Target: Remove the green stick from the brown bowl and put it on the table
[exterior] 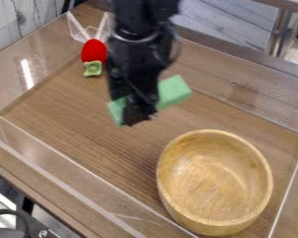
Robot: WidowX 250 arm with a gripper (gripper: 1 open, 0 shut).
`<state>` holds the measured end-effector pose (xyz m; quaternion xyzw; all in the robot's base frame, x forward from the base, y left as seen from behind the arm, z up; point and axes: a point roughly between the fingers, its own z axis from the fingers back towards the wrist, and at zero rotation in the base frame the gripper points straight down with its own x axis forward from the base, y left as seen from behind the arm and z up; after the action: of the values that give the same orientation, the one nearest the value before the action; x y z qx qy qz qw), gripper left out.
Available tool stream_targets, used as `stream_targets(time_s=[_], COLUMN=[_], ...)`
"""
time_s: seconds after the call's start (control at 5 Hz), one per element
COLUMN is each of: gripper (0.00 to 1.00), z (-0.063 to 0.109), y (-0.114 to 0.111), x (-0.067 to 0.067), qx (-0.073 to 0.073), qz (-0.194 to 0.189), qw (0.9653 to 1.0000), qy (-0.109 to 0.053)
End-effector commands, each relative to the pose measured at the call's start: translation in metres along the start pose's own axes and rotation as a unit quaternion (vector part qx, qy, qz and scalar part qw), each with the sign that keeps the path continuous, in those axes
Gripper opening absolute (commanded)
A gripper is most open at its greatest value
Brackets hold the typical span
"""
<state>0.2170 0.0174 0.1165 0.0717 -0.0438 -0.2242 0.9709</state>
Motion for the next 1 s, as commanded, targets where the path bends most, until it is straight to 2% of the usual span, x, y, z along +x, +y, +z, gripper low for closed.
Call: stream_targets(time_s=[0.0,0.2,0.6,0.8], gripper=[0.00,0.00,0.00,0.00], z=[-0.001,-0.014,-0.008,-0.021], y=[0.025,0.029,0.037,0.029], x=[-0.020,-0.025,-0.008,-0.014], qx=[0.008,0.000,-0.003,-0.012], qz=[0.003,0.017,0.087,0.071], qw=[0.9997,0.9996,0.9962,0.9973], qy=[-0.021,-0.023,-0.012,-0.015])
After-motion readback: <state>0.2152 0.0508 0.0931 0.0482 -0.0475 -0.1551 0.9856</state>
